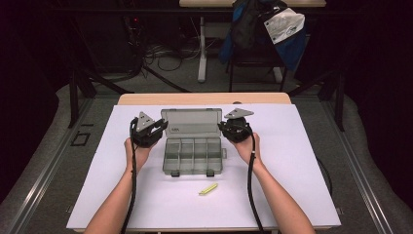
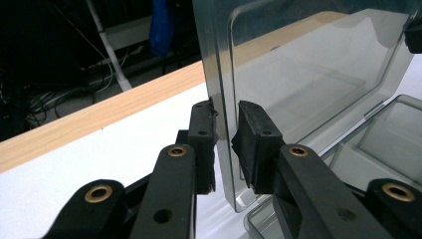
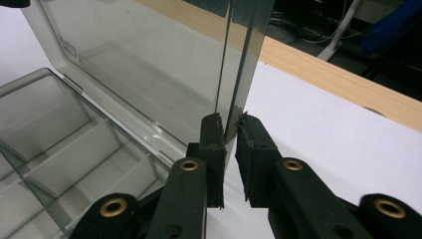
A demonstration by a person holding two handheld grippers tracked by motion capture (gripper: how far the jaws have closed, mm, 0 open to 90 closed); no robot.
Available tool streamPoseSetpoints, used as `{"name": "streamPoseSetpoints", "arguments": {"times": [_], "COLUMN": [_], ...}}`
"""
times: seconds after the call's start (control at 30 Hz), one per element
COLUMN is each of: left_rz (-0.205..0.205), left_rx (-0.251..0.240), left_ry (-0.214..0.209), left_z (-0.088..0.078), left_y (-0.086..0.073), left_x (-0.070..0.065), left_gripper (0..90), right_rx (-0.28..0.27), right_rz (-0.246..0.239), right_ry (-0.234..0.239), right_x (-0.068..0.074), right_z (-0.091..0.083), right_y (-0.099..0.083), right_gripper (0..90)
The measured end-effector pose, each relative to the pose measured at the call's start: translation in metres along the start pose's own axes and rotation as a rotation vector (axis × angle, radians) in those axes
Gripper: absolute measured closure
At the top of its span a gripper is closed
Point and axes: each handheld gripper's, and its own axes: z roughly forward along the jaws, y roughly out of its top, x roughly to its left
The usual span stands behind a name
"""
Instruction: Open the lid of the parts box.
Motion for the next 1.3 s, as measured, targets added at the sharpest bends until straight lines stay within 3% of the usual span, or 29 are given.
{"name": "streamPoseSetpoints", "arguments": {"times": [0.57, 1.0, 1.3], "left_rz": [-0.02, -0.013, -0.011], "left_rx": [0.068, 0.127, 0.143], "left_ry": [0.013, 0.026, 0.034], "left_z": [0.016, 0.025, 0.027], "left_y": [-0.01, -0.016, -0.017], "left_x": [0.002, 0.001, 0.0], "left_gripper": [77.4, 77.6, 76.7], "right_rx": [0.029, 0.063, 0.074], "right_rz": [0.032, 0.053, 0.06], "right_ry": [0.007, 0.014, 0.015], "right_x": [-0.005, -0.007, -0.007], "right_z": [0.015, 0.025, 0.028], "right_y": [-0.008, -0.013, -0.015], "right_gripper": [81.1, 79.7, 78.9]}}
